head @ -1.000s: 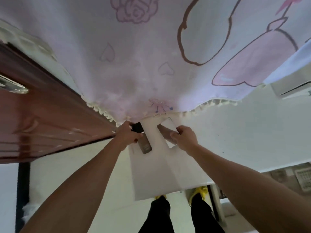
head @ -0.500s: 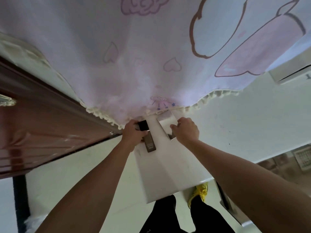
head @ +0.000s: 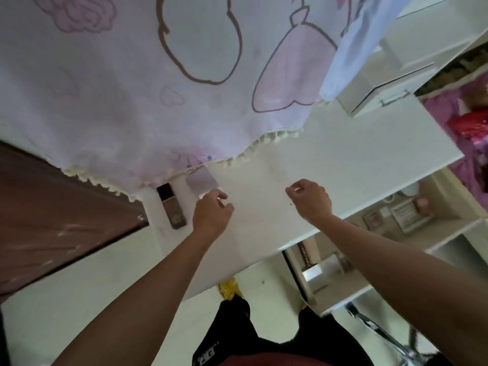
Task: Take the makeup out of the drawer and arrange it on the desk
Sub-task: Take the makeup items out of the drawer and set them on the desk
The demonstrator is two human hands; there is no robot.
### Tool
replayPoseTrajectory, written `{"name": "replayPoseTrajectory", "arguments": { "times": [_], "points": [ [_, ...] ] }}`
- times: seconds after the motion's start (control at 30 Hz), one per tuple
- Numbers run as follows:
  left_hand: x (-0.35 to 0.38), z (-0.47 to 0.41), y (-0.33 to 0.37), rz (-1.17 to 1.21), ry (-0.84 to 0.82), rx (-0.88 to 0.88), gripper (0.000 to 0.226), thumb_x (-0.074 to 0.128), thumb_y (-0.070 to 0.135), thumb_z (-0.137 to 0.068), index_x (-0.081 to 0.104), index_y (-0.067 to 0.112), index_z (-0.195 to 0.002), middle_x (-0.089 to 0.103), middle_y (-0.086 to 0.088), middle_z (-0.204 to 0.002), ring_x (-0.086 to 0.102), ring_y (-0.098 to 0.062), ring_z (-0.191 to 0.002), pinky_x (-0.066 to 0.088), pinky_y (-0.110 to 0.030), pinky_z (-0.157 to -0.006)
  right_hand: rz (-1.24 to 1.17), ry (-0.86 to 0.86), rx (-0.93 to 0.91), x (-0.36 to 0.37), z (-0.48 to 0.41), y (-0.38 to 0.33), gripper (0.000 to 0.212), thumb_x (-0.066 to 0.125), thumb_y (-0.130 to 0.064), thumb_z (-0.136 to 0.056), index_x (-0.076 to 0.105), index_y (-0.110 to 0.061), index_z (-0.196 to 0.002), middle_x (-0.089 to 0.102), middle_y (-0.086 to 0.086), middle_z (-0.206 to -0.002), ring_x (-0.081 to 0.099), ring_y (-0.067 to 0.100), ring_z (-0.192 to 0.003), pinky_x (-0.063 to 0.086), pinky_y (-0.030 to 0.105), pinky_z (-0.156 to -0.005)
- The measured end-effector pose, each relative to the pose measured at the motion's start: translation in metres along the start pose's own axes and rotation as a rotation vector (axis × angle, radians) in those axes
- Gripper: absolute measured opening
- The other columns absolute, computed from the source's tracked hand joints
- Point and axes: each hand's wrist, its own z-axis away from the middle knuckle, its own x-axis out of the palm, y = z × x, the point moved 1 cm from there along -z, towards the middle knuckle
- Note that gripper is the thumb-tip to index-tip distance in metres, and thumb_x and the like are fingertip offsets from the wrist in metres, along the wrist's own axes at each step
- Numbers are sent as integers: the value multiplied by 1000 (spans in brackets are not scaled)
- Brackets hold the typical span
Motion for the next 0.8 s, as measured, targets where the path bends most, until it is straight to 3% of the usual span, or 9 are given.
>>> {"name": "replayPoseTrajectory", "arguments": {
  "times": [0.1,0.23,0.33,0.43,0.6,0.7,0.8],
  "points": [
    [54,31,27,-3,-79,47,10,67,20,-82,64,21,-91,60,4,-73,63,-22,-78,51,-31,-74,30,-26,-9,-31,4,60,26,57,-42,-91,69,-23,-104,73,-3,-96,63,18,-84,48,30,-74],
    [138,77,57,-19,-136,24,9,66,22,-83,64,21,-92,62,4,-72,63,-19,-69,52,-29,-66,84,-98,-45,-64,10,149,23,57,-40,-91,70,-23,-99,73,-2,-92,67,20,-85,56,35,-76],
    [195,108,67,-51,-161,-17,9,65,21,-80,65,21,-89,69,2,-83,66,-19,-81,51,-29,-75,173,-185,-91,-76,9,205,20,56,-39,-88,70,-25,-93,73,-5,-93,67,18,-86,55,34,-78],
    [239,134,70,-164,-211,-49,14,61,18,-81,68,16,-92,70,-2,-94,64,-21,-90,51,-32,-79,307,-315,-168,-85,4,248,24,48,-40,-93,64,-25,-103,73,-1,-96,69,23,-90,53,33,-77],
    [280,144,59,-449,-342,-61,21,52,12,-86,64,10,-102,65,-12,-105,61,-30,-101,47,-34,-76,584,-493,-323,-75,-6,274,36,48,-31,-93,56,-13,-123,70,12,-104,68,31,-94,55,36,-81],
    [301,139,52,-623,-406,-48,29,50,6,-88,58,8,-115,57,-13,-116,58,-31,-107,47,-35,-81,668,-567,-477,-51,-13,281,36,51,-29,-91,56,-13,-123,66,12,-110,66,31,-96,55,36,-78],
    [323,127,42,-797,-428,41,39,49,4,-88,49,4,-126,52,-15,-126,50,-32,-117,44,-37,-92,696,-592,-609,-21,-16,282,36,52,-26,-93,53,-18,-127,60,7,-127,60,32,-111,49,37,-82]
  ]
}}
